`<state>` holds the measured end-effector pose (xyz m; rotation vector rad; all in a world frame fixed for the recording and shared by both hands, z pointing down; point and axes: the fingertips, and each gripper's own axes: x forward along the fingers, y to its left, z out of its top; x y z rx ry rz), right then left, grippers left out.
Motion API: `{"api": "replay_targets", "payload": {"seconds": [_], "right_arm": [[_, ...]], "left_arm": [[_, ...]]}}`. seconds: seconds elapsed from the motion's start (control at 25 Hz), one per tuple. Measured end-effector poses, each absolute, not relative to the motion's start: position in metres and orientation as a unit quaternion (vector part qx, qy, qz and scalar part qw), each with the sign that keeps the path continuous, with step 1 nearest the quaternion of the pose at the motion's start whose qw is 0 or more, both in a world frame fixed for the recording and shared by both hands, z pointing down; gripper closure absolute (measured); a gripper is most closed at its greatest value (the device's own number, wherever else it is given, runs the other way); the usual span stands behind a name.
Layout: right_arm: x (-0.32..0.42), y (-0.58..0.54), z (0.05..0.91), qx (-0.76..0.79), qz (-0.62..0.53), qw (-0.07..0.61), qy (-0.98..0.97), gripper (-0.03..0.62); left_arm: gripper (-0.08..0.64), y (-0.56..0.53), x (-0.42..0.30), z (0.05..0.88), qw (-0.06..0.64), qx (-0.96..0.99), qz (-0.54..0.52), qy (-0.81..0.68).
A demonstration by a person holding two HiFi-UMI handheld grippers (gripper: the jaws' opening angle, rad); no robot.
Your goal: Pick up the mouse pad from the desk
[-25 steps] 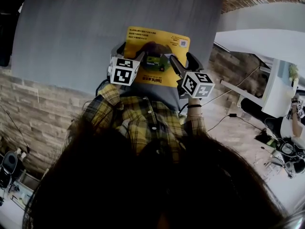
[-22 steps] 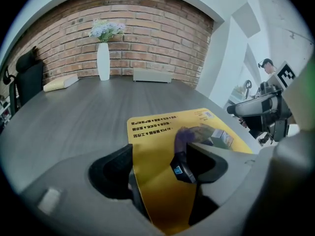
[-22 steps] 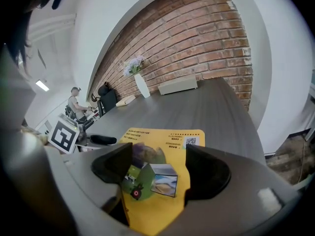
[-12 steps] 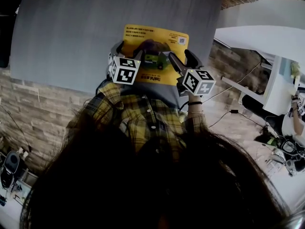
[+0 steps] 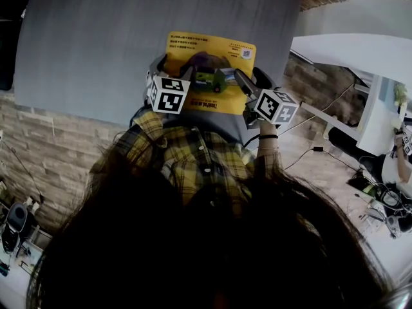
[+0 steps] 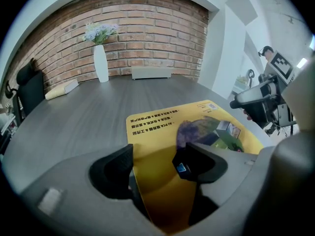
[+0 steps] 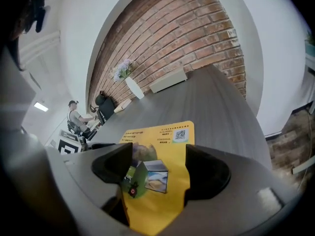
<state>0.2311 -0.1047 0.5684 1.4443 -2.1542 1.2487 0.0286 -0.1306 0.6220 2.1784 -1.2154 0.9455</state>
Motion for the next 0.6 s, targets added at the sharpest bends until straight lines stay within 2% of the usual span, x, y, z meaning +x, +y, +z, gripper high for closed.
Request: {"api": "replay_targets", "payload": {"seconds": [0.6], "right_arm": [[0.244,-0.085,0.591,0.434,0.562,0.108,-0.696,0.256]], "left_arm": [[0.212,-0.129,0.029,0.624,0.237,0.792,0.348,-0.443]]}}
